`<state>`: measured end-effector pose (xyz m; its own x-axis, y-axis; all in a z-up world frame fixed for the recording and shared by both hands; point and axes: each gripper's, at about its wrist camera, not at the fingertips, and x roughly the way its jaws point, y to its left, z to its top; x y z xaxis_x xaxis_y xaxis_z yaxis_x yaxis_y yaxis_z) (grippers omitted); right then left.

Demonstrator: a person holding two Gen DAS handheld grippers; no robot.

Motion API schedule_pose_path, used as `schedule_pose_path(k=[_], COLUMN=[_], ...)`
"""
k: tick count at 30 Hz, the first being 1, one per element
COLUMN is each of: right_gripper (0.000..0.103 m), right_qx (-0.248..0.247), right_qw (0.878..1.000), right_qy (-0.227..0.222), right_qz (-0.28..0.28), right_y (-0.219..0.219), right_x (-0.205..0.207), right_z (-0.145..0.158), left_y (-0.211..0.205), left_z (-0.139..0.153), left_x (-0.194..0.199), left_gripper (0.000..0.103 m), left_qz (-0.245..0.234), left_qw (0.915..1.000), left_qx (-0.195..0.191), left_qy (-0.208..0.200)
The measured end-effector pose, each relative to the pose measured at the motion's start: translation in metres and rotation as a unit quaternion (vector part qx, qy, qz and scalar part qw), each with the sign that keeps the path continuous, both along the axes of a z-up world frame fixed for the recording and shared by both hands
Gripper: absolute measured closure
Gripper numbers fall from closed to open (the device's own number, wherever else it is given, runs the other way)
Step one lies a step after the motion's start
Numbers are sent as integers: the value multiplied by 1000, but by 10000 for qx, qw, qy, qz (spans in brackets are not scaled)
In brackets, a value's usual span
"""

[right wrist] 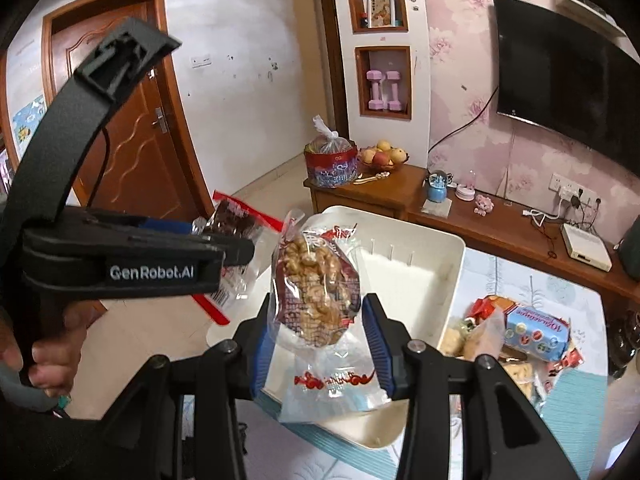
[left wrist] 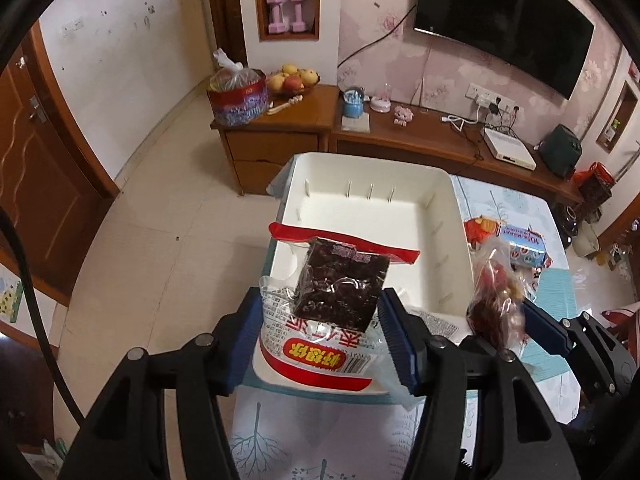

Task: Organize snacks
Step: 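Carry both snacks over the white tray and open both tools, then withdraw both tools from the tray toward the remaining snacks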

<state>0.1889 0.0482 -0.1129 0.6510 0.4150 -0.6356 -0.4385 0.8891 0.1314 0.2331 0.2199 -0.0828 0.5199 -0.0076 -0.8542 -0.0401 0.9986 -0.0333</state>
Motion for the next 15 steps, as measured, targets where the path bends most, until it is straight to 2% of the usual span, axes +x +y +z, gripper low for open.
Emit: schedule_pose_path(k=[2, 4, 5, 9, 15], right_gripper=[58, 40, 37, 36, 36], right_qx=[36, -88, -166, -266, -456], right_qw=[10000, 9999, 9997, 9993, 9978], right_qy=[71, 89, 56, 63, 3], right_qz=[-31, -79, -162, -274, -478], right_y=[1, 3, 4, 0, -14], right_x=[-1, -3, -5, -11, -34], right_z=[-1, -2, -1, 4, 10], left_y=[0, 0, -1, -3, -9], left_z=[-2, -1, 1, 8, 15], left_x=[-1, -4, -6, -14, -28], left_gripper=[38, 35, 34, 27, 26], left_qz=[-5, -15, -20, 8, -80], left_qw=[10000, 9997, 9996, 9986, 9957], left_qx=[-88, -231, -275, -470, -843], left_qy=[10, -45, -81, -231, -378])
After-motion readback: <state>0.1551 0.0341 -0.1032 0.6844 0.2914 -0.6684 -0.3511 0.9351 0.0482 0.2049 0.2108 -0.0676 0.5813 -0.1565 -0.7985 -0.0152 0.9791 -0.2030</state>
